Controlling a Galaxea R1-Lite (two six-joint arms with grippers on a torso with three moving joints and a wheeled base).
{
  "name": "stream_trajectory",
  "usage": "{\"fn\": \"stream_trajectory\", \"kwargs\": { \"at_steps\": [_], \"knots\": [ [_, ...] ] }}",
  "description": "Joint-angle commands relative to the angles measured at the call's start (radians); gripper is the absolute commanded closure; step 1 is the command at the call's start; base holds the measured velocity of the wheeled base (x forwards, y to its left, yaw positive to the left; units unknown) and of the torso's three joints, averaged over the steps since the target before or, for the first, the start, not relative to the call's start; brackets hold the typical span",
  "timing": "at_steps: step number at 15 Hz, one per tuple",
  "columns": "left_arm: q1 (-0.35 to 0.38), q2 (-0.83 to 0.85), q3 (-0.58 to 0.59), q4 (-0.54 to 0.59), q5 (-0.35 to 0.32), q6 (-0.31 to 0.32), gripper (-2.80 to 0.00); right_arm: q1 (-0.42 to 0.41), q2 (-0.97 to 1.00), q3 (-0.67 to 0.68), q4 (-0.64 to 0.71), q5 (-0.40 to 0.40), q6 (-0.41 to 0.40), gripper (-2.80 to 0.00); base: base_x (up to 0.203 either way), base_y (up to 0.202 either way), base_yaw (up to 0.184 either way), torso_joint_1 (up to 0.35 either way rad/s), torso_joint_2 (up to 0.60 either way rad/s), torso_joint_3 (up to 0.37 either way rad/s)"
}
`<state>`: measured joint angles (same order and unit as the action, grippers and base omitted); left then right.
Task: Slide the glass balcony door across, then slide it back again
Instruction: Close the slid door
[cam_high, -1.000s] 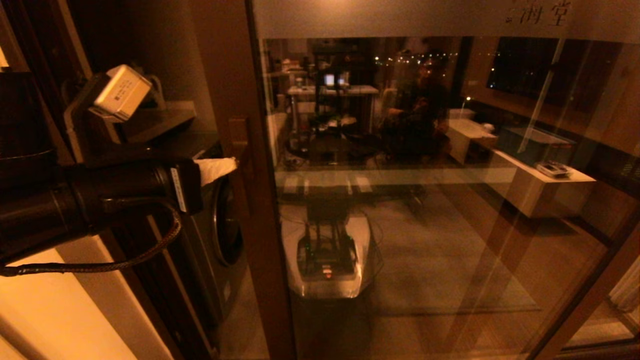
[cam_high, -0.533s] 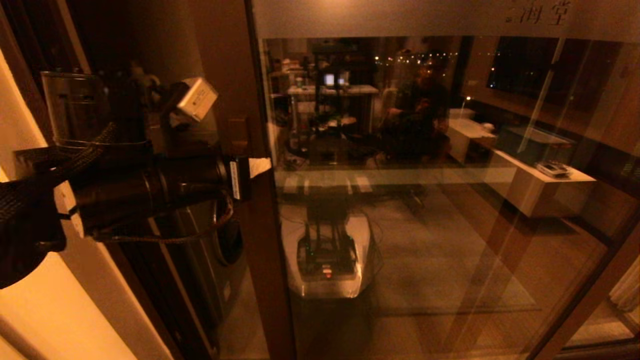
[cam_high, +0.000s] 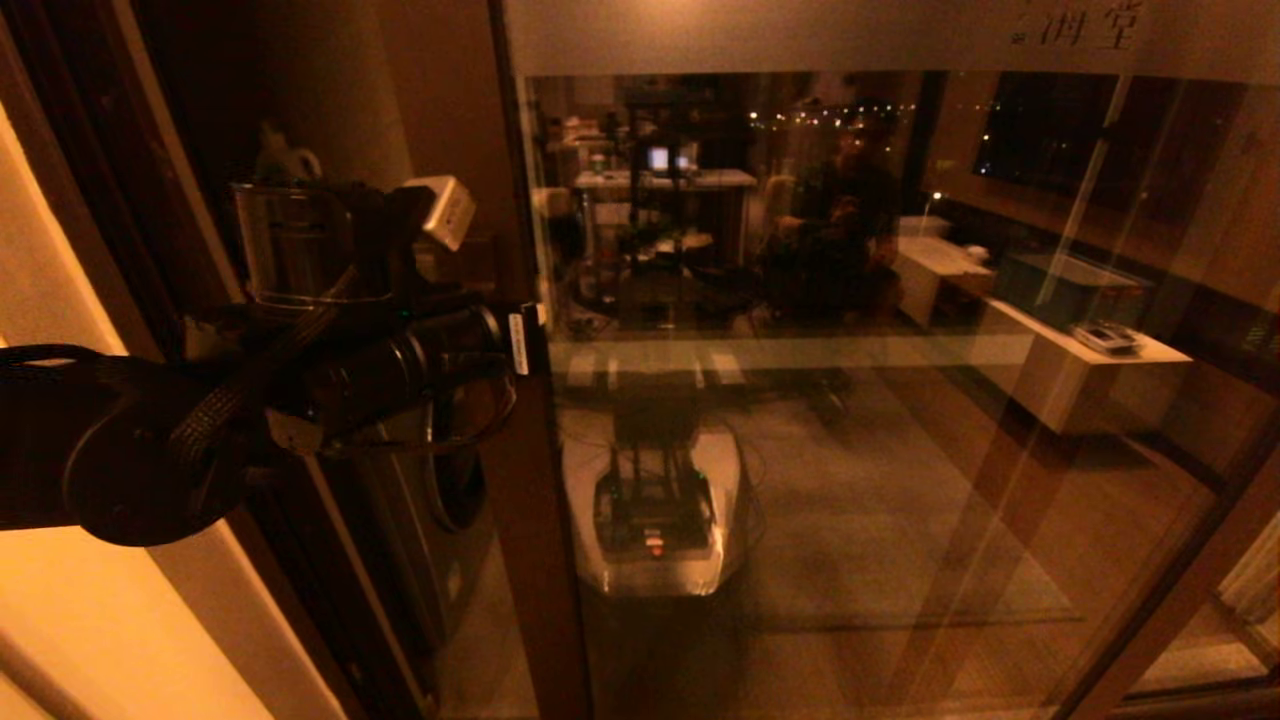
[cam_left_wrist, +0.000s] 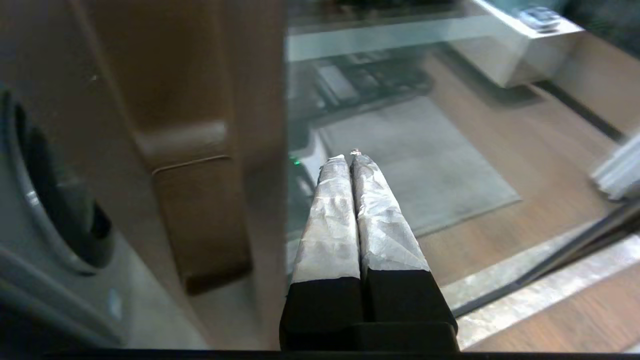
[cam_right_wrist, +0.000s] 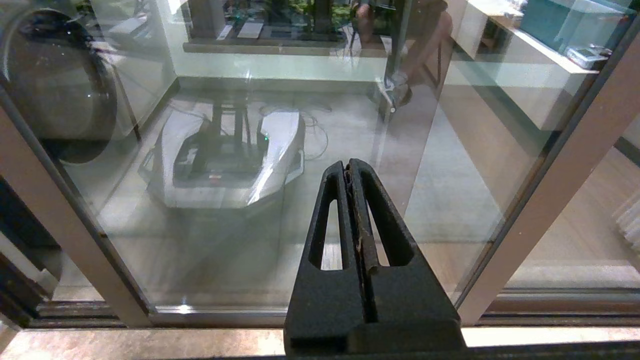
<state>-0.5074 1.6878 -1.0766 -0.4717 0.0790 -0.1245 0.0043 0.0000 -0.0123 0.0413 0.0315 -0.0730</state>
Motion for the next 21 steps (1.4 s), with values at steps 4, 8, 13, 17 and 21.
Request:
{"fn": "stream_trajectory", "kwargs": {
  "at_steps": [4,8,13,17,21],
  "knots": [
    [0.001,-0.013,0.01,-0.002,0.007,0.0,0.0,0.0,0.002,0.0,0.0,0.0,-0.001,0.0,0.0,0.0,0.0,0.0,0.0,0.0],
    [0.026,-0.04,0.043,0.004,0.007,0.018,0.0,0.0,0.002,0.0,0.0,0.001,-0.001,0.0,0.0,0.0,0.0,0.0,0.0,0.0],
    [0.071,-0.043,0.049,0.001,0.007,0.025,0.0,0.0,0.002,0.0,0.0,0.001,-0.001,0.0,0.0,0.0,0.0,0.0,0.0,0.0],
    [0.09,-0.042,0.05,-0.001,0.007,0.025,0.0,0.0,0.002,0.0,0.0,0.001,-0.001,0.0,0.0,0.0,0.0,0.0,0.0,0.0],
    [0.111,-0.044,0.056,-0.001,0.007,0.03,0.0,0.0,0.002,0.0,0.0,0.001,-0.001,0.0,0.0,0.0,0.0,0.0,0.0,0.0]
  ]
}}
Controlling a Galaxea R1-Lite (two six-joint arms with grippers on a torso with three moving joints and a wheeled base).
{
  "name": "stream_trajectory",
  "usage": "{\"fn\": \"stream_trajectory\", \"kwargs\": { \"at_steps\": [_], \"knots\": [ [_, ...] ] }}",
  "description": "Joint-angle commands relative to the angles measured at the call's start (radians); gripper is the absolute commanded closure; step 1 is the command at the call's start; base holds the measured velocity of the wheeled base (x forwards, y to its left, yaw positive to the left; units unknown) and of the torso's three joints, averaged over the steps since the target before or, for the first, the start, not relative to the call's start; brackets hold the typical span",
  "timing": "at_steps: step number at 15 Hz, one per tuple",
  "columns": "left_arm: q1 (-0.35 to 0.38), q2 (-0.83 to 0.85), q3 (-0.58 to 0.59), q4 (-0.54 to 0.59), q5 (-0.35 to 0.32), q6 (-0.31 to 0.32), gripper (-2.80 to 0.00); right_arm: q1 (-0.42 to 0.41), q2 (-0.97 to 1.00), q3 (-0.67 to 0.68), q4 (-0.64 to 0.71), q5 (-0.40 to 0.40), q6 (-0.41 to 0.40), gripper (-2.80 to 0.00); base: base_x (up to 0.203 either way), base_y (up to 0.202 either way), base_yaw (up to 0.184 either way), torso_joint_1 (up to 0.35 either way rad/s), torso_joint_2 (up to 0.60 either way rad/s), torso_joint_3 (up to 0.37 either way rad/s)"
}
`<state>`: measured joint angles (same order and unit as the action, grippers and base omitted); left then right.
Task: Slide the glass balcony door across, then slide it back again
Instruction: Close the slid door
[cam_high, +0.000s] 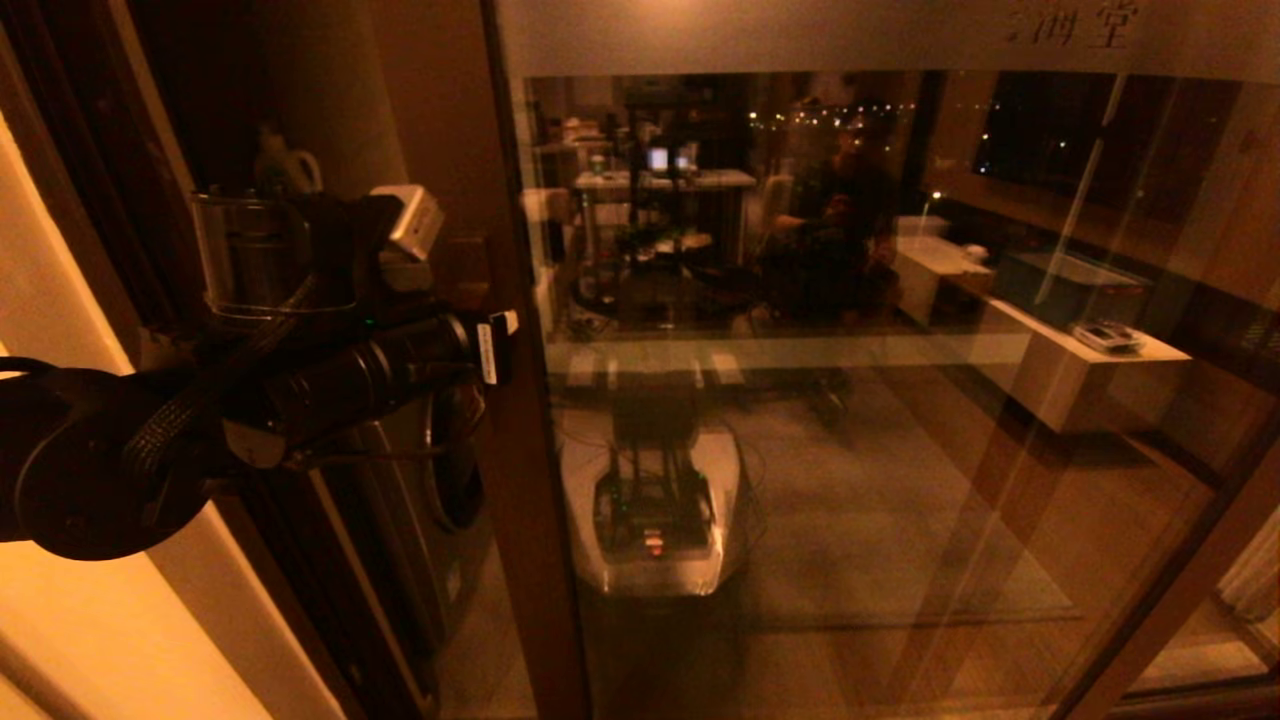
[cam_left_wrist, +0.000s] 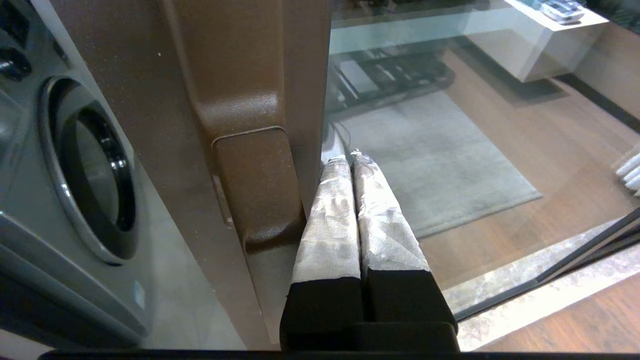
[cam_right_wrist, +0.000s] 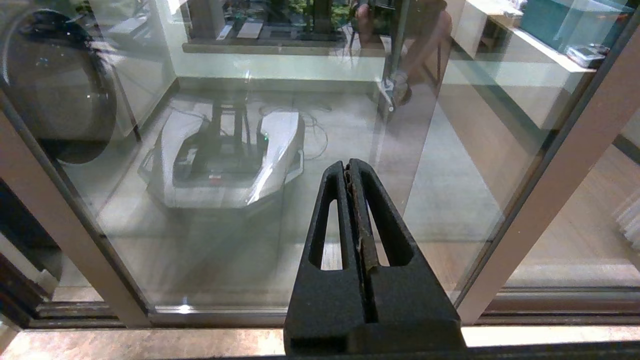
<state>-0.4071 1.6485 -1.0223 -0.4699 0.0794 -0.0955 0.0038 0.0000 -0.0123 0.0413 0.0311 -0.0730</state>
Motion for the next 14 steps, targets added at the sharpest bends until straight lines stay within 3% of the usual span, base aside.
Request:
{"fn": "stream_trajectory", "kwargs": {
  "at_steps": [1,7,14],
  "knots": [
    [0.019,-0.005,0.004,-0.003,0.007,0.011,0.0,0.001,0.002,0.0,0.0,0.001,-0.001,0.0,0.0,0.0,0.0,0.0,0.0,0.0],
    [0.034,-0.012,0.013,-0.003,0.006,0.03,0.0,0.001,0.002,0.0,0.0,0.001,-0.001,0.0,0.0,0.0,0.0,0.0,0.0,0.0],
    [0.106,-0.032,0.019,-0.003,0.003,0.048,0.0,0.001,0.002,0.0,0.0,0.001,-0.001,0.0,0.0,0.0,0.0,0.0,0.0,0.0]
  ]
}}
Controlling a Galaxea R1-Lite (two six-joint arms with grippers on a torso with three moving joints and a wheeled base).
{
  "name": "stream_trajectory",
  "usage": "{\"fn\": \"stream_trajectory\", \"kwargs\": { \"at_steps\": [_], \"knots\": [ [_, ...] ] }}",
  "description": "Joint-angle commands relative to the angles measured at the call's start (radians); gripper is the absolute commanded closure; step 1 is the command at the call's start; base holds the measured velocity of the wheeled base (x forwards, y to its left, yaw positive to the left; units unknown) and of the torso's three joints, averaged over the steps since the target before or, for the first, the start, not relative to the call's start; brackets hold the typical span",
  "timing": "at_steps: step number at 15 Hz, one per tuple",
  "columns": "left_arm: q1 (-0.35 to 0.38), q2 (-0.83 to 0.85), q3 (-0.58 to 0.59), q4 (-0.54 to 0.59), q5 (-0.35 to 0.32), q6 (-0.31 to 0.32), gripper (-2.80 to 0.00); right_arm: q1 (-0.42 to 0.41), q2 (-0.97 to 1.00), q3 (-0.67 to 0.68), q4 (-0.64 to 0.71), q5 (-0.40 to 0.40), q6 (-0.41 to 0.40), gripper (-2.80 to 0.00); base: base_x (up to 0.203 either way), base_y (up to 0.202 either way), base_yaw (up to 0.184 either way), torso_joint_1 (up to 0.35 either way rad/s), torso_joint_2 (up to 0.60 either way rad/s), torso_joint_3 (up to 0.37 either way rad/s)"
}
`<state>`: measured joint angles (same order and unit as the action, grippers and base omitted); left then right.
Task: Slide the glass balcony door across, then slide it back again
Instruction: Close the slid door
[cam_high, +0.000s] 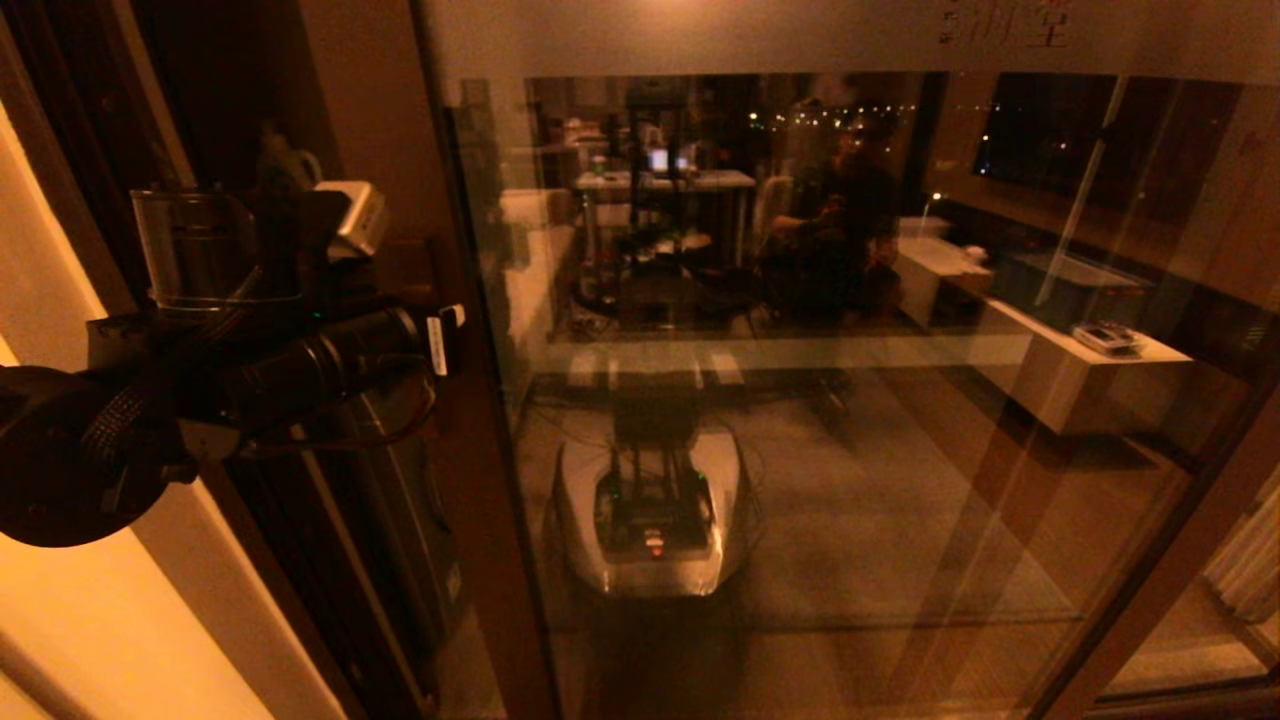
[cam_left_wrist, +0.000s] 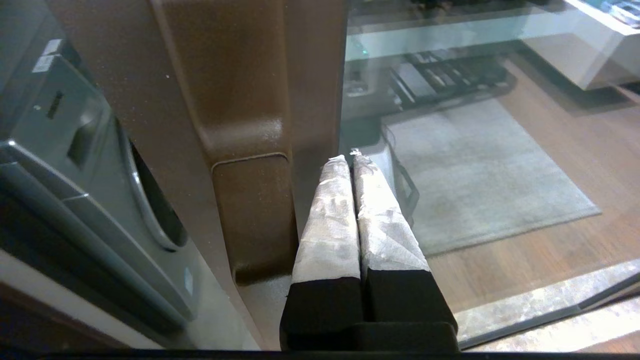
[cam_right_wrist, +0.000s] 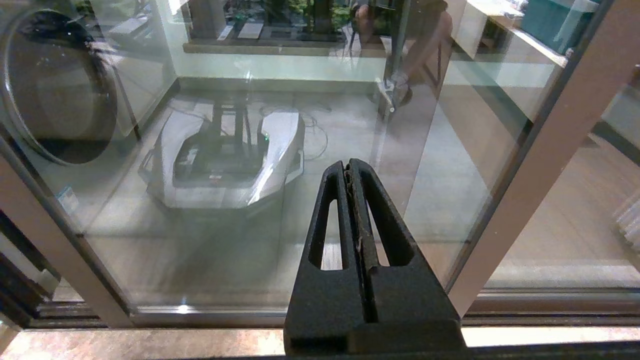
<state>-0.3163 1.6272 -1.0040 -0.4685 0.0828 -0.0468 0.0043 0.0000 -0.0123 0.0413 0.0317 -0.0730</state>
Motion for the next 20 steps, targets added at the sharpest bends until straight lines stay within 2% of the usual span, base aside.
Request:
{"fn": "stream_trajectory", "kwargs": {
  "at_steps": [1,5,20],
  "knots": [
    [0.025,-0.014,0.007,-0.004,-0.001,0.0,0.0,0.0,0.002,0.0,0.0,0.001,-0.001,0.0,0.0,0.0,0.0,0.0,0.0,0.0],
    [0.089,-0.033,0.035,-0.005,-0.018,0.047,0.0,0.0,0.002,0.0,0.0,0.001,-0.001,0.0,0.0,0.0,0.0,0.0,0.0,0.0],
    [0.193,-0.084,0.077,-0.005,-0.06,0.048,0.0,0.0,0.002,0.0,0.0,0.001,-0.001,0.0,0.0,0.0,0.0,0.0,0.0,0.0]
  ]
}}
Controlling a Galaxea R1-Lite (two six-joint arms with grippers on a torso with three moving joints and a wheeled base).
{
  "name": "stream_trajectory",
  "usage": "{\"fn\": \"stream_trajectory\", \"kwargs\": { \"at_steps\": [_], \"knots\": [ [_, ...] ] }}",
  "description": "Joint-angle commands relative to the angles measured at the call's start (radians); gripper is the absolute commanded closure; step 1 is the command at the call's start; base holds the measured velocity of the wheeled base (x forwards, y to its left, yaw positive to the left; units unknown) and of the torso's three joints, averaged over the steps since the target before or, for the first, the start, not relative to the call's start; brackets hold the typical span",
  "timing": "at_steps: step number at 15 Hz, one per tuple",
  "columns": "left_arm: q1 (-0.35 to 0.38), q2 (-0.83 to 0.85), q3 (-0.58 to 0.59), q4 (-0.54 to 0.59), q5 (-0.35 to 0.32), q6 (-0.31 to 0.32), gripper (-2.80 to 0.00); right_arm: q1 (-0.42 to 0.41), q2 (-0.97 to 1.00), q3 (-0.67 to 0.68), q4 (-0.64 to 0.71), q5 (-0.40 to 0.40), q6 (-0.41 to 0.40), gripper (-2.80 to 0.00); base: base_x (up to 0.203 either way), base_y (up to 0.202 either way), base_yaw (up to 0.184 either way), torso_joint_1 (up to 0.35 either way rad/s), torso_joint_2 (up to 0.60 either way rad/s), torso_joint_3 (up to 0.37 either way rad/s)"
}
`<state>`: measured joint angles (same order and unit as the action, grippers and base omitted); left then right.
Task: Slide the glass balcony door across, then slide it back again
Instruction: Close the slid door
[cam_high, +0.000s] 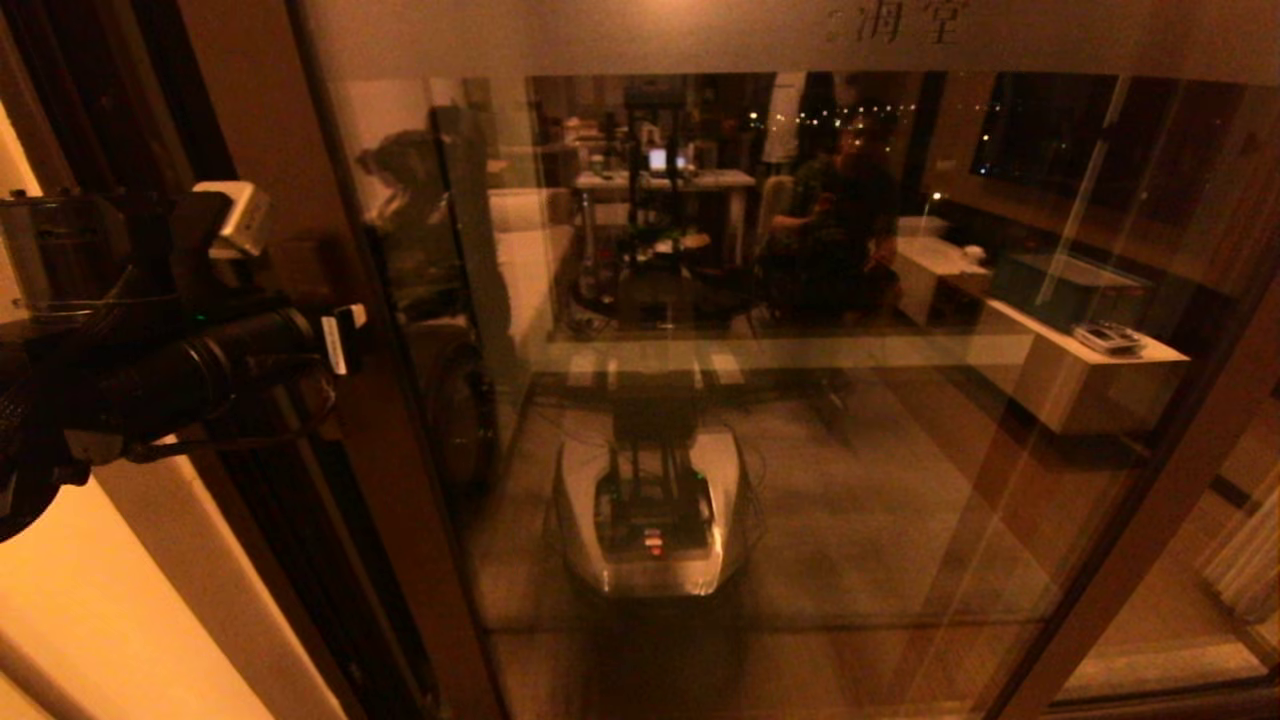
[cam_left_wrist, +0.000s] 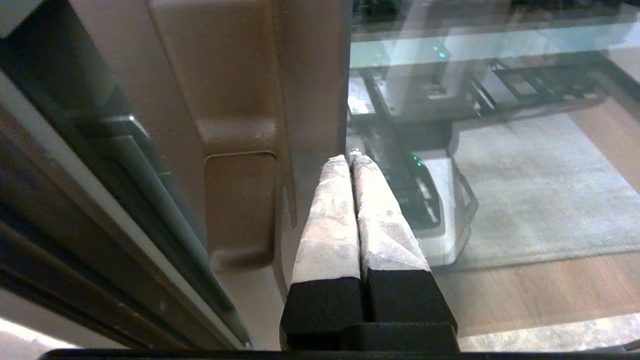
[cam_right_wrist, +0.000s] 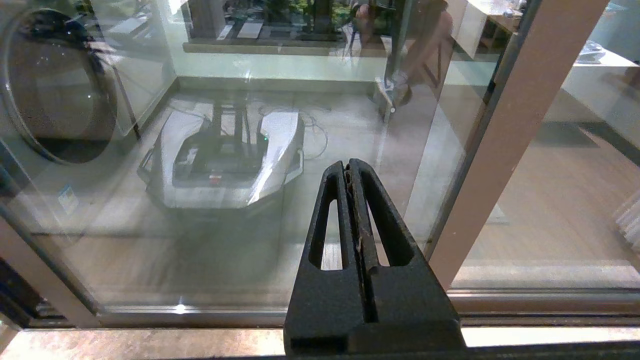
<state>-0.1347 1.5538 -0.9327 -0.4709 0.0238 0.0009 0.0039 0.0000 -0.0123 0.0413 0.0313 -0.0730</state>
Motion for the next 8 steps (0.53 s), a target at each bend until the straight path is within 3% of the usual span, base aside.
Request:
{"fn": "stream_trajectory", "kwargs": {
  "at_steps": [1,4,8],
  "knots": [
    [0.022,-0.013,0.008,-0.003,-0.003,0.001,0.0,0.001,0.002,0.0,0.0,0.001,-0.001,0.0,0.0,0.0,0.0,0.0,0.0,0.0],
    [0.076,-0.025,0.008,-0.002,-0.046,0.001,0.0,0.001,0.002,0.0,0.0,0.001,-0.001,0.0,0.0,0.0,0.0,0.0,0.0,0.0],
    [0.108,-0.027,0.016,-0.002,-0.053,0.002,0.0,0.001,0.002,0.0,0.0,0.001,-0.001,0.0,0.0,0.0,0.0,0.0,0.0,0.0]
  ]
}}
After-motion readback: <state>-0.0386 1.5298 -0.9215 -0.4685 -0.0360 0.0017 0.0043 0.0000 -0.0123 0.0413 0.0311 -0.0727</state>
